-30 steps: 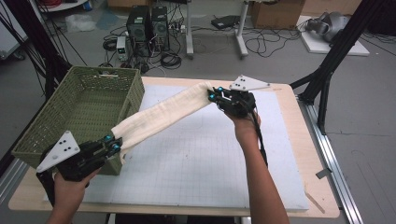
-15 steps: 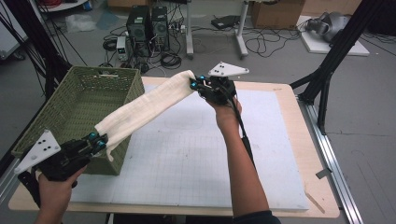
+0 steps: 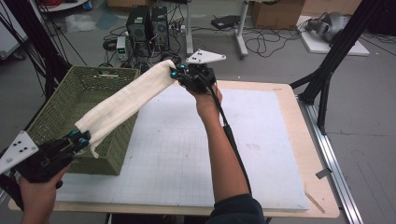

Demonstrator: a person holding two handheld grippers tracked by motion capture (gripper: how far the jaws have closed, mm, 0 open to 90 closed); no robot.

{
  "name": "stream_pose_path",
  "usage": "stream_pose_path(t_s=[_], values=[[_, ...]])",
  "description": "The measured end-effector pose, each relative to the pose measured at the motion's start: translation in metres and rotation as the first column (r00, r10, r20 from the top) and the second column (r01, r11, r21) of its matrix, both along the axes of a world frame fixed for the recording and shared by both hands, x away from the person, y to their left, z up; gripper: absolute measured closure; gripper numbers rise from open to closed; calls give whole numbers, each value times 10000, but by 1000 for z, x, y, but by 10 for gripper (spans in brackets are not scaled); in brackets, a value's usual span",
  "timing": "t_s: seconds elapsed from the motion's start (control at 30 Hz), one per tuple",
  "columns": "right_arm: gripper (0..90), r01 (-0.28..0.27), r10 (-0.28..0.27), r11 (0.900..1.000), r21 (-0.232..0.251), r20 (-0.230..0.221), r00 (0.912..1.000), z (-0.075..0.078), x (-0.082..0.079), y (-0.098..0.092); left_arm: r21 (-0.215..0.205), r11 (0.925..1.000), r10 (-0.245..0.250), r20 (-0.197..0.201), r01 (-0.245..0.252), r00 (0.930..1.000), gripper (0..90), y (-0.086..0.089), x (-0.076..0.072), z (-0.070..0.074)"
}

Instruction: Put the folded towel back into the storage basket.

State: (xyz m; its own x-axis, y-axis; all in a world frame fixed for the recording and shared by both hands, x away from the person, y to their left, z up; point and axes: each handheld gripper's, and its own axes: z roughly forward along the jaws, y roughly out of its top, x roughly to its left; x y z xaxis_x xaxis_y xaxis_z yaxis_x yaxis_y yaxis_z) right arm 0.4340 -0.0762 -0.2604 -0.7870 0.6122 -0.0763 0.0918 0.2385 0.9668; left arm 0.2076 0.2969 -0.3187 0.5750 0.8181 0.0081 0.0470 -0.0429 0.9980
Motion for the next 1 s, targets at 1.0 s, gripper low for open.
stream_pose_path(t_s=[1.0], values=[[823,-292,297,9970,-716,70,9995,13,51,131,102,9778,2096,-377,-2093,9771,833,48,-3,-10]])
